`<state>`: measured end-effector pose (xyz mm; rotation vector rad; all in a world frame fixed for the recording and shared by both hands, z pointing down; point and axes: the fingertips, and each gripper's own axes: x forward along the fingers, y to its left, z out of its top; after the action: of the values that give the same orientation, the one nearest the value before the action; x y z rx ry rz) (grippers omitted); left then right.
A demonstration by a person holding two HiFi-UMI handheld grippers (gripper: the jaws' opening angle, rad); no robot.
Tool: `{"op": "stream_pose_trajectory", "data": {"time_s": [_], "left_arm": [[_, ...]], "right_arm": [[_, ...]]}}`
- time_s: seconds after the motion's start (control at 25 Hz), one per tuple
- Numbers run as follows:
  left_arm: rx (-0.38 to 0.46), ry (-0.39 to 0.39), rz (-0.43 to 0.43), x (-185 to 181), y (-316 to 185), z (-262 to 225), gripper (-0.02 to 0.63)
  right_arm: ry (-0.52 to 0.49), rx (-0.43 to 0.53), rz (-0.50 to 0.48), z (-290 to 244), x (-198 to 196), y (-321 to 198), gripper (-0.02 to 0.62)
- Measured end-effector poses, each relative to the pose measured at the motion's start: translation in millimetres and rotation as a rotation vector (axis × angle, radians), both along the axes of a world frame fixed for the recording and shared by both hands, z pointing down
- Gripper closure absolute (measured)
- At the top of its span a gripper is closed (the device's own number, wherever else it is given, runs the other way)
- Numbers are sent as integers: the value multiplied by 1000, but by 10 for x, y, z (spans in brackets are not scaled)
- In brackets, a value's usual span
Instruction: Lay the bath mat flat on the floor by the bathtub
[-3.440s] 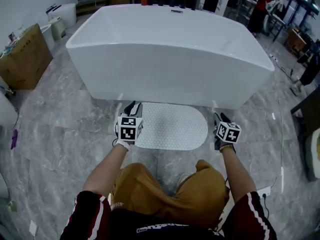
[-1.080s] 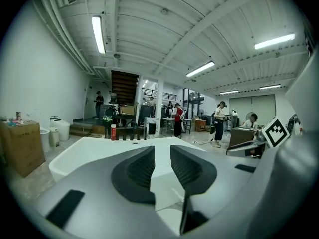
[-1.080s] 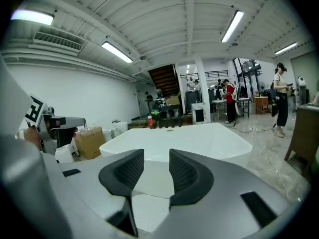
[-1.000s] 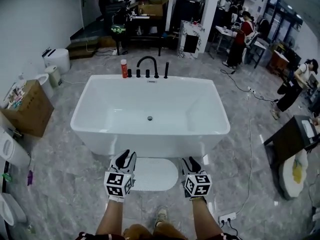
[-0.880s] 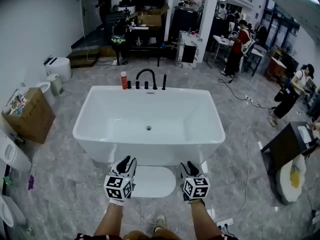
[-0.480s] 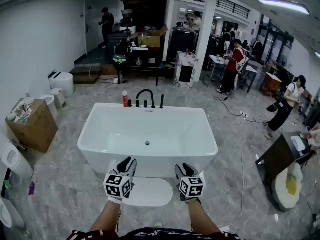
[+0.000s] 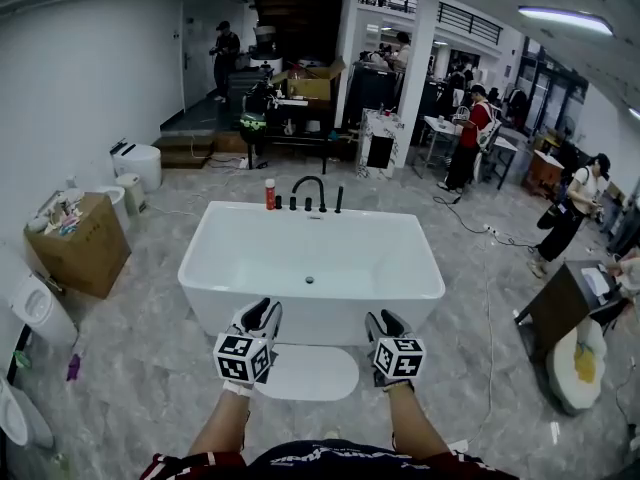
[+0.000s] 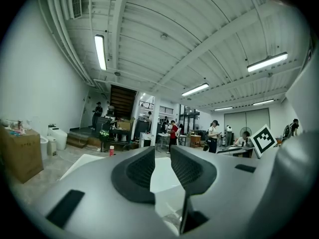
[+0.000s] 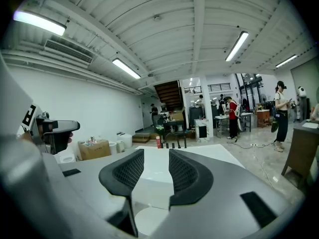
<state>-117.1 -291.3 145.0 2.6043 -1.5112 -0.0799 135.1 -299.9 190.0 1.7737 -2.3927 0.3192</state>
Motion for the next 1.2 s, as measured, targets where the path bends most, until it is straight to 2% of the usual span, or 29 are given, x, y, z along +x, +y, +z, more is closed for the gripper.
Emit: {"op": "stream_pose_trajectory", "data": {"time_s": [0.36, 0.64, 1.0, 1.2], "left_arm": [[3, 26, -7, -712, 888, -1, 495], [8, 59, 2, -921, 1315, -54, 495], [-3, 63, 16, -768, 1456, -25, 495], [8, 48, 22, -474, 1434, -114, 495]], "right_arm": [[5, 42, 22, -179, -566, 911, 419], [35, 51, 57, -295, -613, 1508, 419], [45, 55, 84, -373, -352, 1815, 419], [32, 78, 84, -471, -86, 1817, 419]]}}
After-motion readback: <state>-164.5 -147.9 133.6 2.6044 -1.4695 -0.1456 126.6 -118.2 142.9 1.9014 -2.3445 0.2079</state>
